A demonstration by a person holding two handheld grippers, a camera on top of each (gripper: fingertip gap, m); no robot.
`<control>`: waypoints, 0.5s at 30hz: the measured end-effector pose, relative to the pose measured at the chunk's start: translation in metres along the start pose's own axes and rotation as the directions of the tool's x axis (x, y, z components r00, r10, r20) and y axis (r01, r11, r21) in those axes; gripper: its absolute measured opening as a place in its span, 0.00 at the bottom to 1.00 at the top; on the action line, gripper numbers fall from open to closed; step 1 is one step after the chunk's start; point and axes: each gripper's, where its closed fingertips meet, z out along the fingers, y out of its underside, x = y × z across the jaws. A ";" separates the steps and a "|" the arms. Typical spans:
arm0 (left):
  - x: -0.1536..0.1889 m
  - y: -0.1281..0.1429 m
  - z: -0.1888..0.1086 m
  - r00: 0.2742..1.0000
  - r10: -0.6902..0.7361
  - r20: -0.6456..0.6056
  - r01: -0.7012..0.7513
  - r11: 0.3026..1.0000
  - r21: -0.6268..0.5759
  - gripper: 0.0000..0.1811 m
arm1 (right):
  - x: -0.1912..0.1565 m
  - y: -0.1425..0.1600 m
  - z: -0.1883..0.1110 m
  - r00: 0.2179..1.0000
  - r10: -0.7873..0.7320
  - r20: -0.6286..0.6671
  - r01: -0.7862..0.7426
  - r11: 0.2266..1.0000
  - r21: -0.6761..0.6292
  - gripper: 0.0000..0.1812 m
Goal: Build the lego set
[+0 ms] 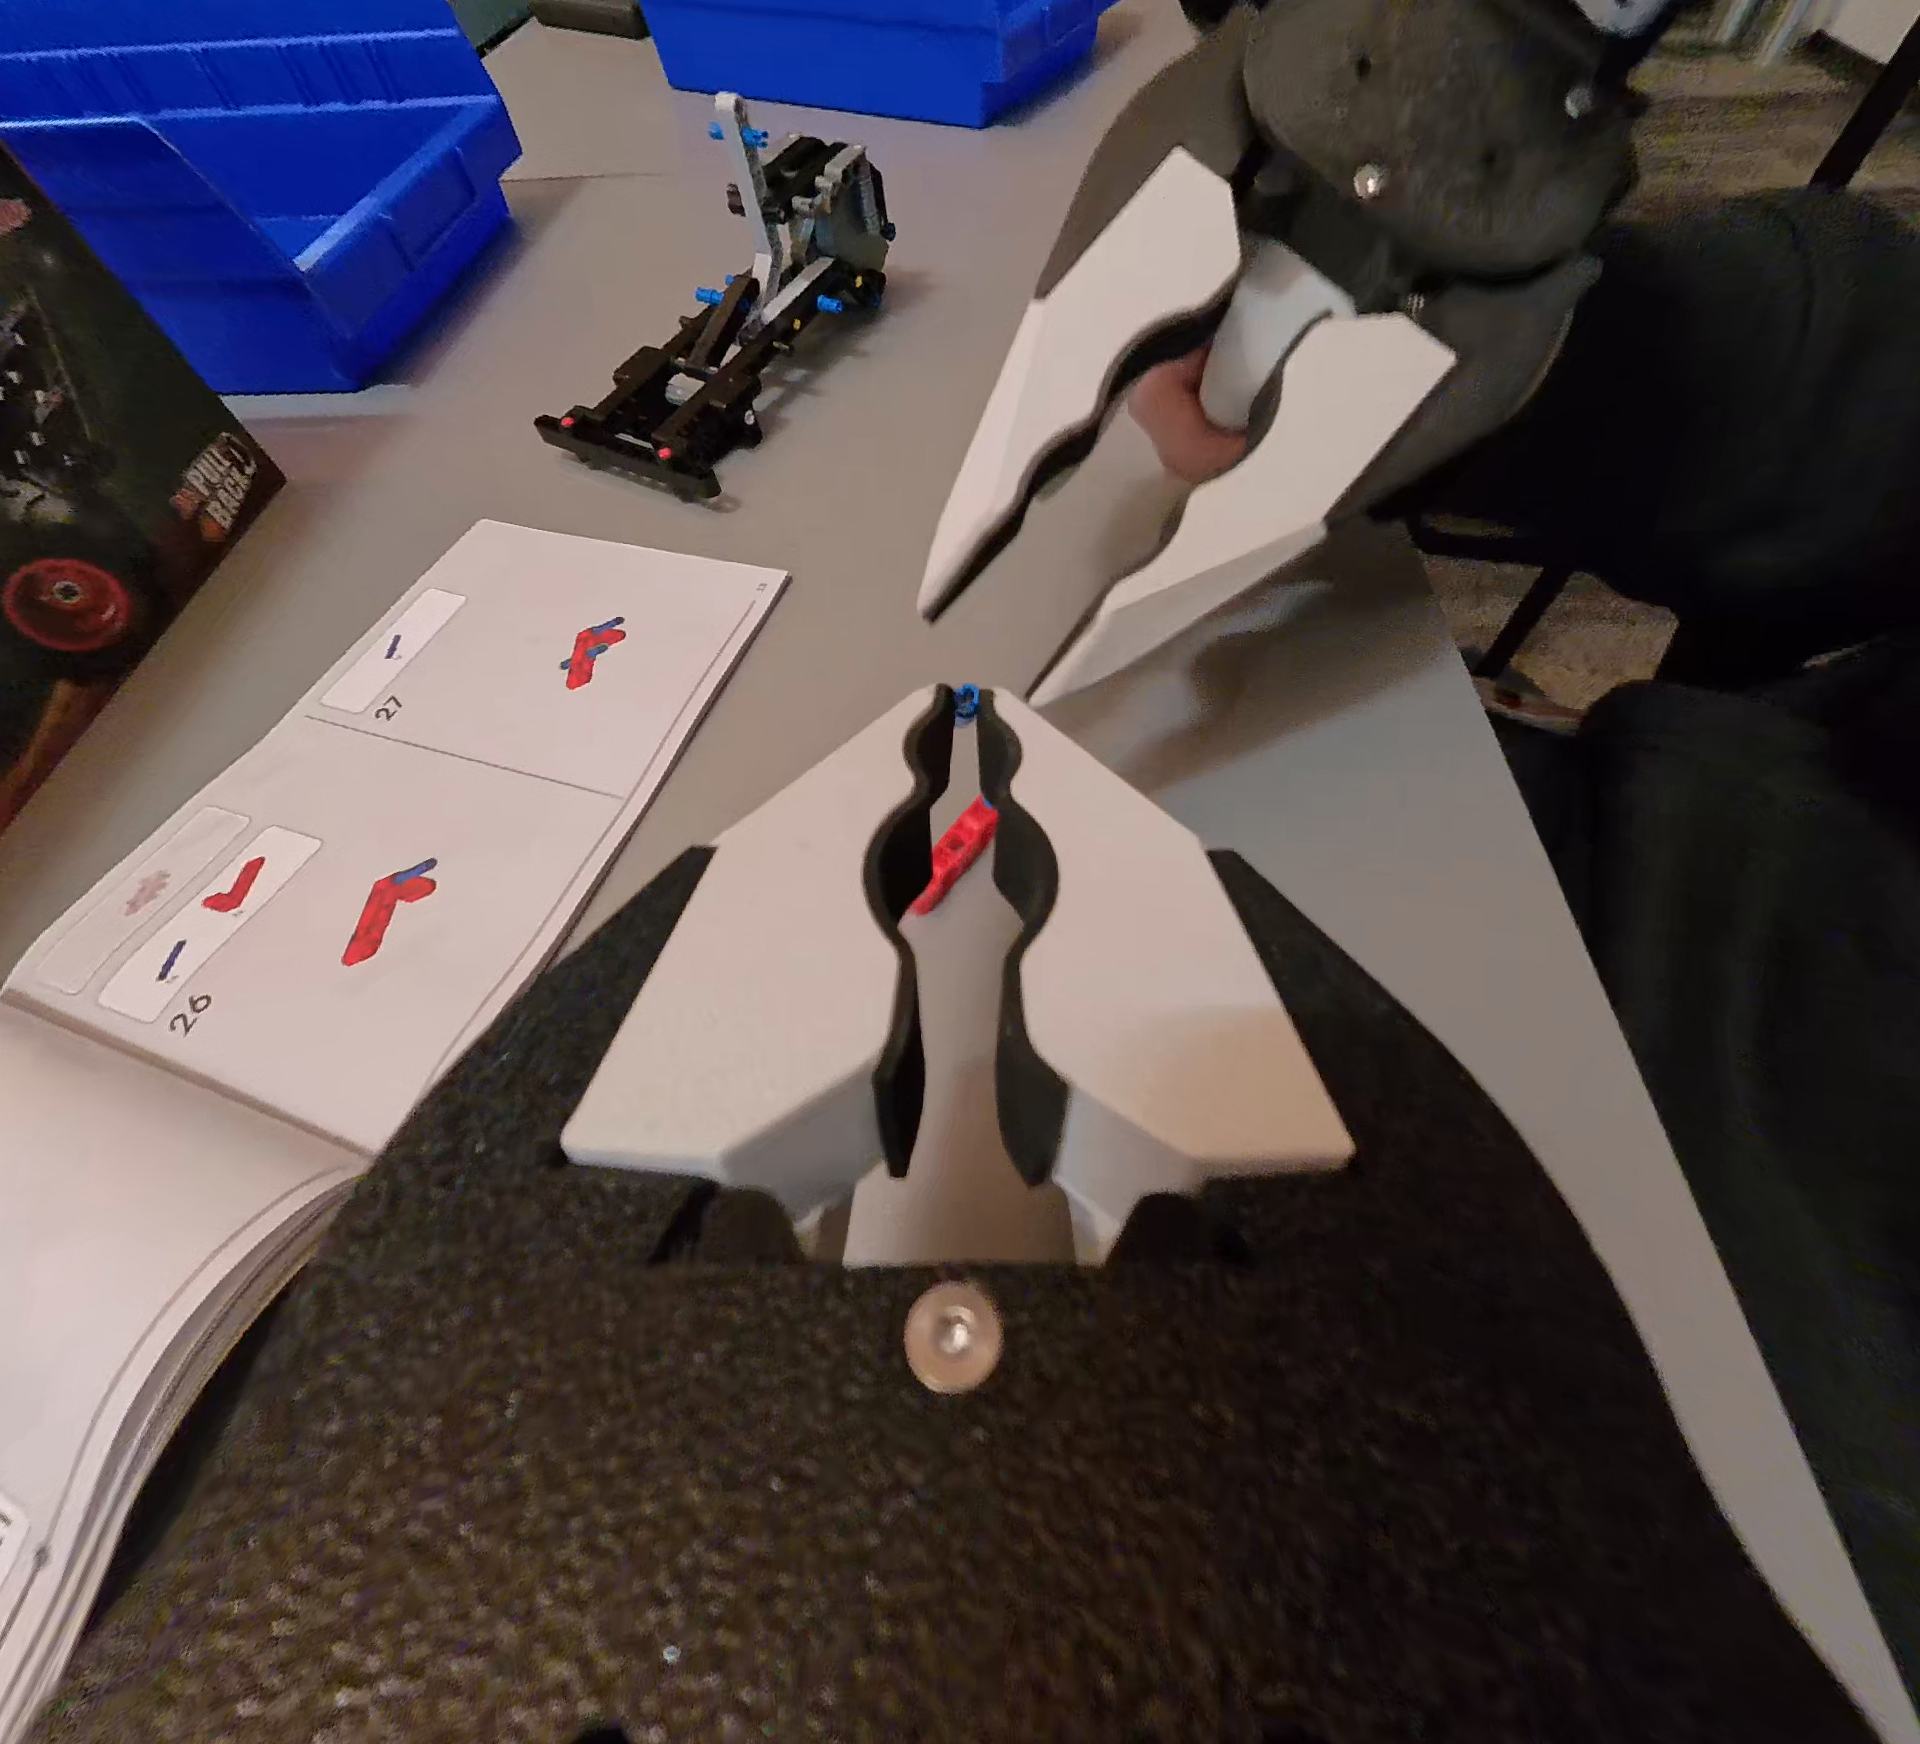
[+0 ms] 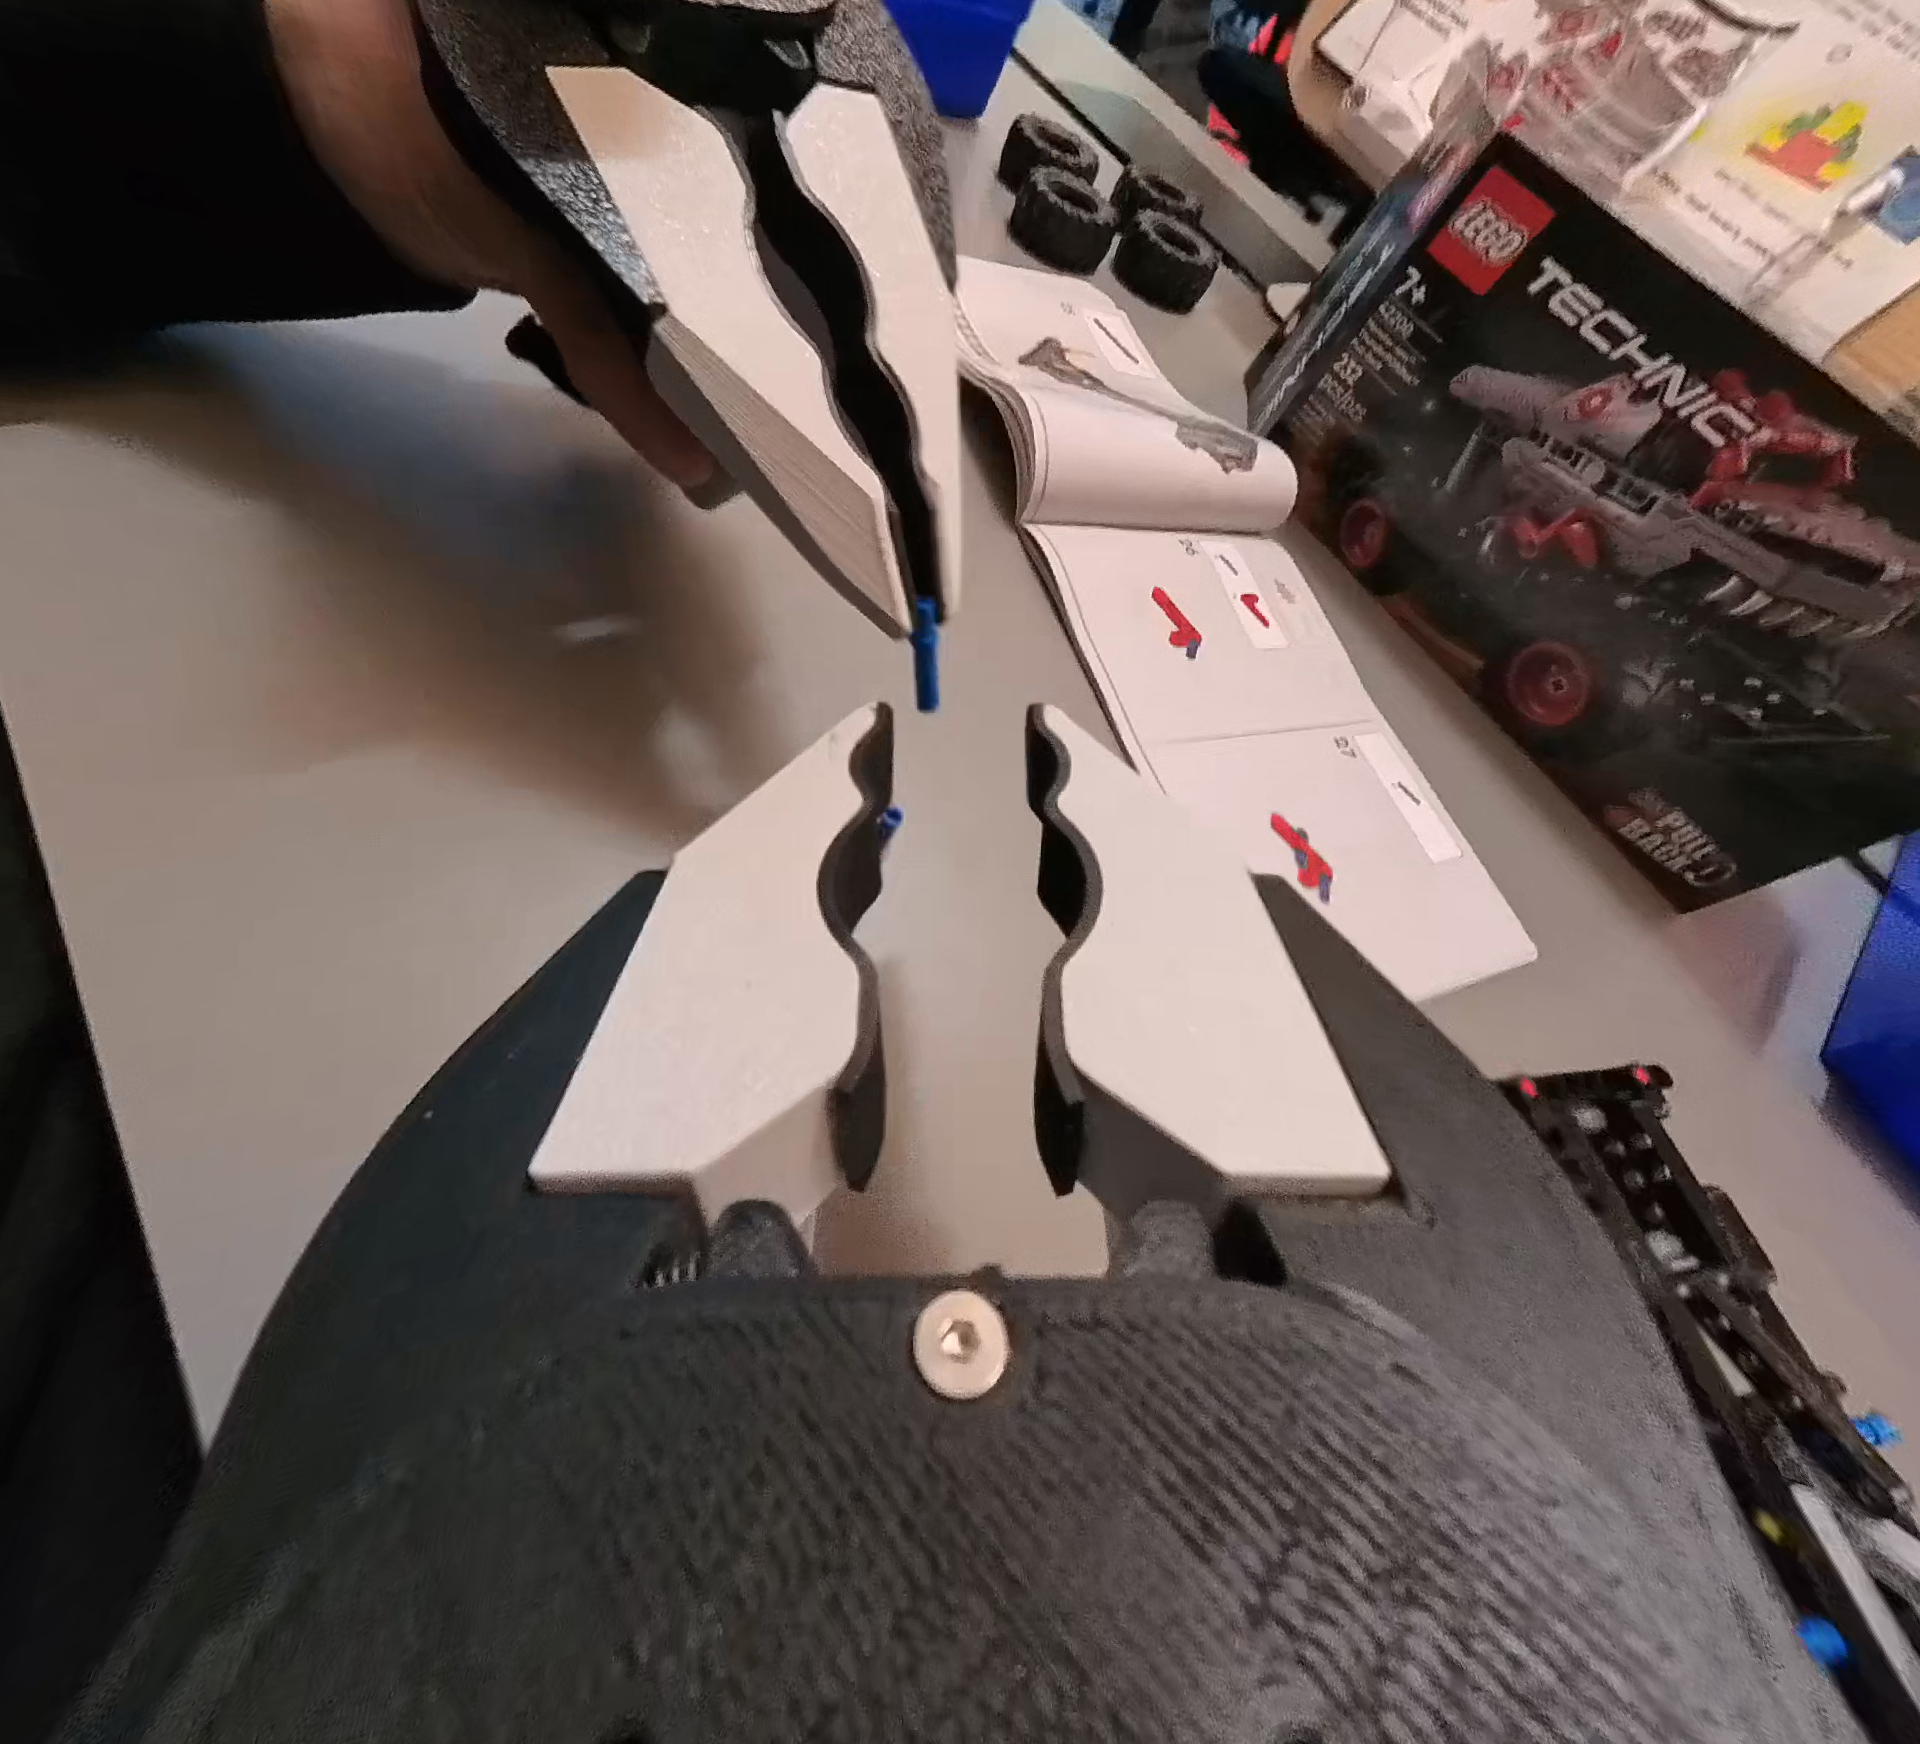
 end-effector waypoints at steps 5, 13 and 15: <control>0.002 0.011 0.003 0.999 0.007 -0.036 -0.009 0.998 -0.056 0.01 | -0.001 0.017 -0.013 0.986 0.142 0.083 -0.136 0.988 -0.066 0.17; 0.000 0.032 0.014 0.999 0.006 -0.046 -0.014 0.984 -0.177 0.01 | -0.010 0.038 0.001 0.957 0.256 0.139 -0.227 0.954 -0.198 0.16; 0.000 0.035 0.015 0.999 0.010 -0.048 -0.019 0.981 -0.191 0.01 | -0.009 0.035 0.003 0.960 0.244 0.134 -0.217 0.958 -0.186 0.16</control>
